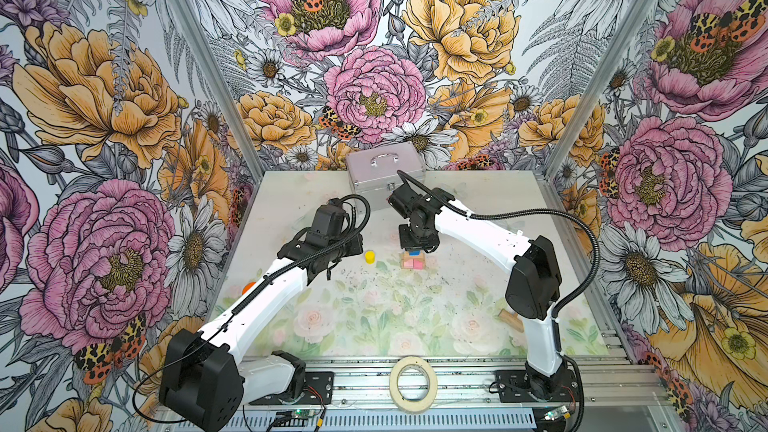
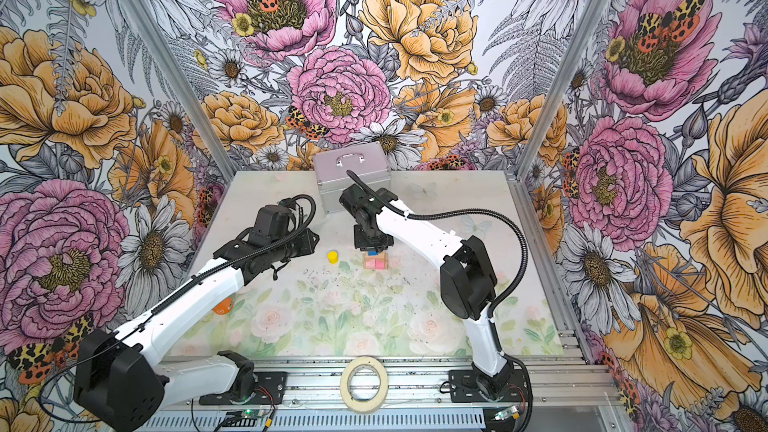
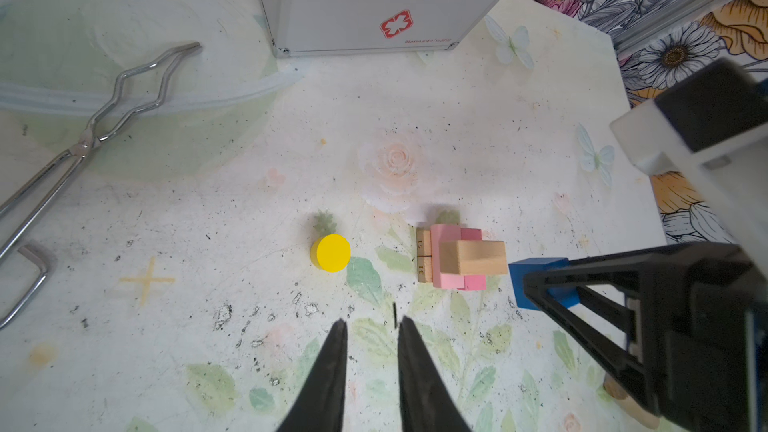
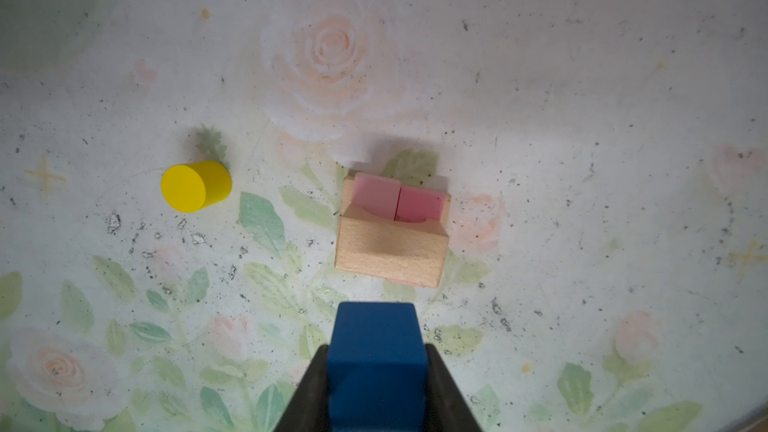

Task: Build the wood block tower
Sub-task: 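Lift the blue cube and carry it over the arch block with the right gripper, then lower the blue cube onto the arch block with the right gripper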

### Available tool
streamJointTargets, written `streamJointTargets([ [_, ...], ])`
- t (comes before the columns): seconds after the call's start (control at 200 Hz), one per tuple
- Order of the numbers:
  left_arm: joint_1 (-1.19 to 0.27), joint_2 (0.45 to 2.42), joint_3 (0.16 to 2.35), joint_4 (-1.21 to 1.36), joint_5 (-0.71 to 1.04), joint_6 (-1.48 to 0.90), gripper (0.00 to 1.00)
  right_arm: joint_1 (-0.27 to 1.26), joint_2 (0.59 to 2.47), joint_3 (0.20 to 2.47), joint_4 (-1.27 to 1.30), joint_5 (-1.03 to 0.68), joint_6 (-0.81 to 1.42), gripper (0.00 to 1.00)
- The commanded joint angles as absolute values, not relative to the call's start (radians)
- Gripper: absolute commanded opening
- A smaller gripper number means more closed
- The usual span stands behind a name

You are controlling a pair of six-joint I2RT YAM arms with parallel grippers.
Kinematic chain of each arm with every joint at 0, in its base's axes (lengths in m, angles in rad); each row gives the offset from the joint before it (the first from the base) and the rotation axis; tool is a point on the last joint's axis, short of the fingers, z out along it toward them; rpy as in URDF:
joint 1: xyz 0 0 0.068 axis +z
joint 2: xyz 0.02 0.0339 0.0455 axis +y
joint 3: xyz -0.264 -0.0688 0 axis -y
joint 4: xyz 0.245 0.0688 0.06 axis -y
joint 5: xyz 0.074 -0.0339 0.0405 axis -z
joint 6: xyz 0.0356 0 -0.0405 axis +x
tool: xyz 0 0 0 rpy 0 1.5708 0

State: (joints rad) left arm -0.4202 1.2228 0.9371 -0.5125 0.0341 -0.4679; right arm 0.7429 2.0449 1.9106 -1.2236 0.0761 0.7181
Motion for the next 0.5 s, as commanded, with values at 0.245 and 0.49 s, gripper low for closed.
streamJointTargets([
  [0.245, -0.415, 1.2, 0.929, -0.487, 0.007, -0.459, 0.25, 0.746, 2.101, 1.947, -1.229, 0.124, 0.763, 0.0],
  [0.49, -0.414, 1.2, 0.923, -0.487, -0.001, -0.46, 0.25, 0.738, 2.11, 1.944, -1.215, 0.137, 0.771, 0.0],
])
